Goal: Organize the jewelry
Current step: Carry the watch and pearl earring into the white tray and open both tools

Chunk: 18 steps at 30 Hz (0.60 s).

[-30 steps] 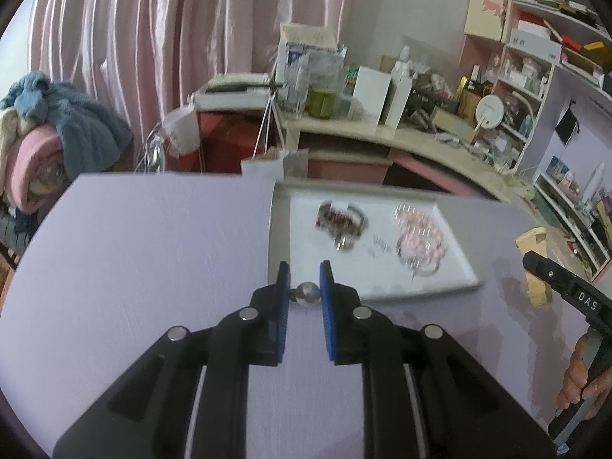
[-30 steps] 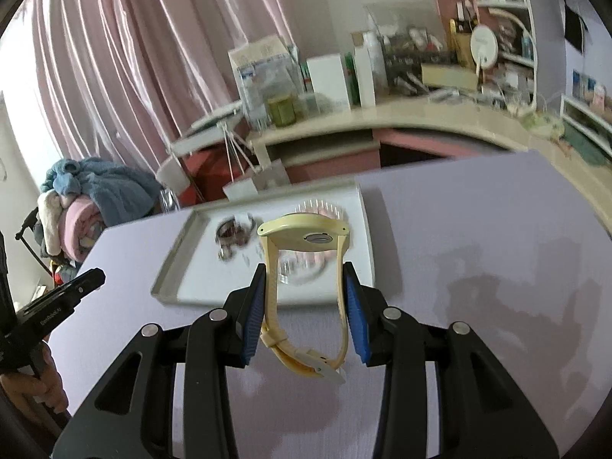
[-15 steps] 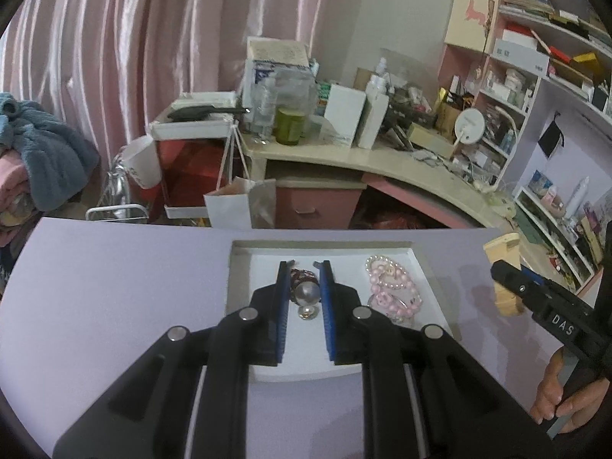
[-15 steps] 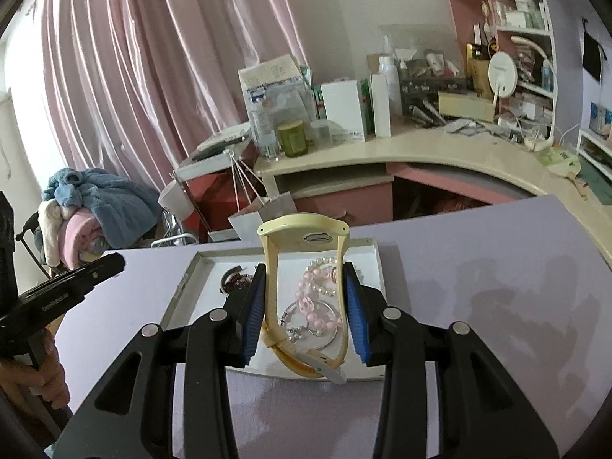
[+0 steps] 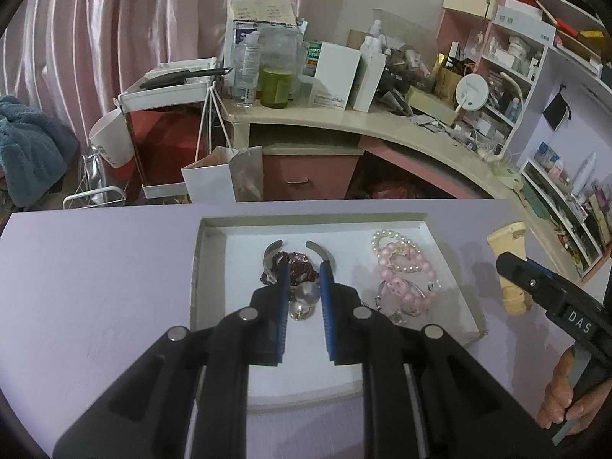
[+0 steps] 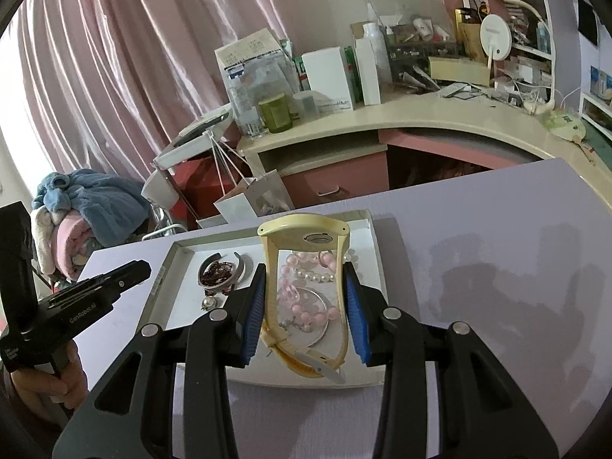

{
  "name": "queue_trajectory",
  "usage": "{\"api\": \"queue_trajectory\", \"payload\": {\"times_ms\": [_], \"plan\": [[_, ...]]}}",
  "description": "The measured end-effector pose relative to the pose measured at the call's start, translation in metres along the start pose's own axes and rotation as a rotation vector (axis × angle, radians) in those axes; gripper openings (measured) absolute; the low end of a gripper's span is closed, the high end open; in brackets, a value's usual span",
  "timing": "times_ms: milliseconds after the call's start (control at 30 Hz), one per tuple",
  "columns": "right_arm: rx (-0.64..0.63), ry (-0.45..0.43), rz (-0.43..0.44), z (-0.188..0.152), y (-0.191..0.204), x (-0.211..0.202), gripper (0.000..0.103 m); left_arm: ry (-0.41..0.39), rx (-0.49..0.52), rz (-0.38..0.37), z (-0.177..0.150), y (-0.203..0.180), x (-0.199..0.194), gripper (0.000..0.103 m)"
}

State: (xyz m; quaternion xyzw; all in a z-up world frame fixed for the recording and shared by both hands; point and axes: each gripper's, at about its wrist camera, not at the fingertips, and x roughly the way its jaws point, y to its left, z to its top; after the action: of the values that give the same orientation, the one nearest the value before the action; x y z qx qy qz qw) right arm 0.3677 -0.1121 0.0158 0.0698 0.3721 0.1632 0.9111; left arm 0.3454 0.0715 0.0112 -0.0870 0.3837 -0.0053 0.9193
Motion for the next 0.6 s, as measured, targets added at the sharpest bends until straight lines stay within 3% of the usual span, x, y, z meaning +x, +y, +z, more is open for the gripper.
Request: {"api": "queue_trajectory", "payload": {"times_ms": [100,233,333,600], "plan": [[-0.003,0.010,-0.003,-0.001,-0.001,0.005,0.040,0.020,0.001,-0.003,-0.001,0.000,0.009,0.017],[0.008,0.024,-0.008,-0.004,-0.006,0.010,0.040,0.036,-0.015,-0.001,-0.006,0.005,0.014,0.041],[0.014,0.027,-0.014,-0.004,-0.009,0.013,0.040,0.029,-0.052,-0.010,-0.008,0.016,0.010,0.046],[0.017,0.029,-0.027,-0.001,-0.013,0.016,0.040,-0.080,-0.182,0.051,-0.012,0.059,-0.031,0.067]]}}
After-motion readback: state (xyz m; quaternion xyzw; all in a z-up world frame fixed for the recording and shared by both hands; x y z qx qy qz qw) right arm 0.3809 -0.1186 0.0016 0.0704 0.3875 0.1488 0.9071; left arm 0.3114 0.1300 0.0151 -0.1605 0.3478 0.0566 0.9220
